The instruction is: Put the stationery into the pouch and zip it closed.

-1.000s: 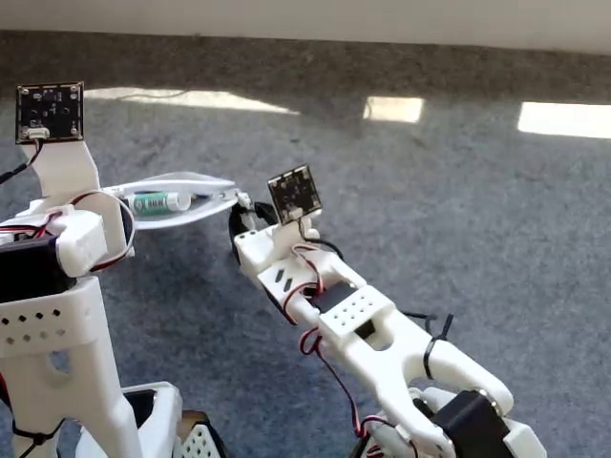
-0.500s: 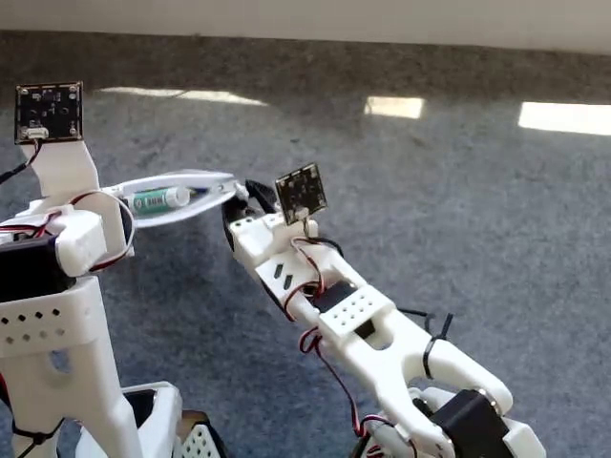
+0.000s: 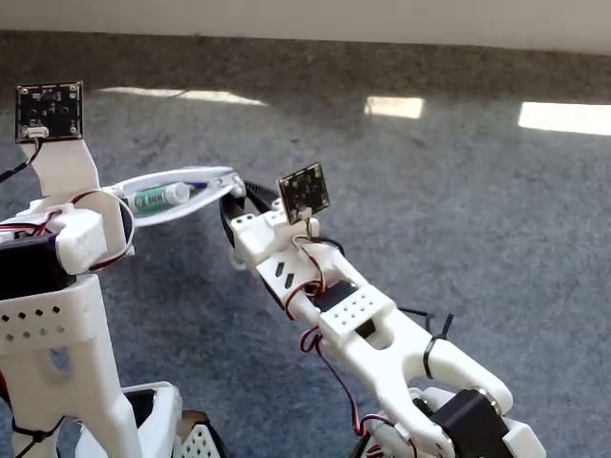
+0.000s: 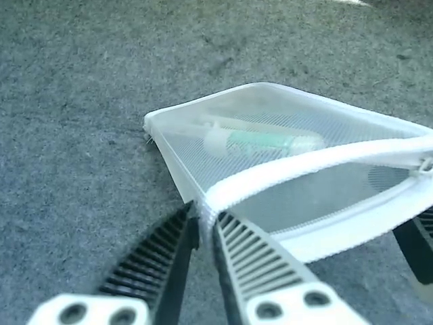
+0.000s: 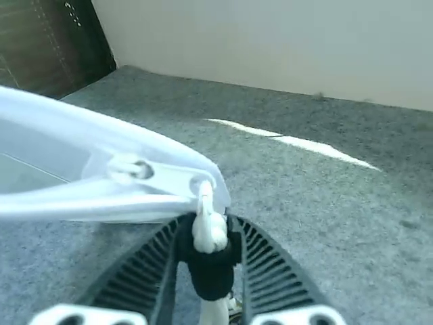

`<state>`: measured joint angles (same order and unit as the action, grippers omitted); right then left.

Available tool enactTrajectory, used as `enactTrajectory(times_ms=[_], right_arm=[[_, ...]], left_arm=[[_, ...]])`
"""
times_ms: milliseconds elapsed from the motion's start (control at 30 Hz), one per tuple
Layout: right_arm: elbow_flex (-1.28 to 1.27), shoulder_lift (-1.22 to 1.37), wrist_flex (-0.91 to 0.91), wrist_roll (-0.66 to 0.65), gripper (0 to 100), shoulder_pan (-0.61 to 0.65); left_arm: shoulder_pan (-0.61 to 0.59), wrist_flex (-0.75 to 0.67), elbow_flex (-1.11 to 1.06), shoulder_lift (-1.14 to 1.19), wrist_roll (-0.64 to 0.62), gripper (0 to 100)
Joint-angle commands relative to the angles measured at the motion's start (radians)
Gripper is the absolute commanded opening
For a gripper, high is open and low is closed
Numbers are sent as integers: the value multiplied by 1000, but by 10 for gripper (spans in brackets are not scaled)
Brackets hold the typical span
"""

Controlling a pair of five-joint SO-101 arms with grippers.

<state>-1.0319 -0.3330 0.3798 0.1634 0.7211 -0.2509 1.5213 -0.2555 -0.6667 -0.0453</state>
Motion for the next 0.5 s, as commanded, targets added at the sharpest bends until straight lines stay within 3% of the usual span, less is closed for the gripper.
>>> enactTrajectory(times_ms=[0,233,467], right_arm=[[12,-10,28,-9,5,-10],[-19,-107,-102,-124,5,-10],[-31,-380,-464,-126,5,-4]], left_arm=[[21,3,2,15,11,7],[12,3,2,15,11,7],[-27,-3,4,10,11,11]])
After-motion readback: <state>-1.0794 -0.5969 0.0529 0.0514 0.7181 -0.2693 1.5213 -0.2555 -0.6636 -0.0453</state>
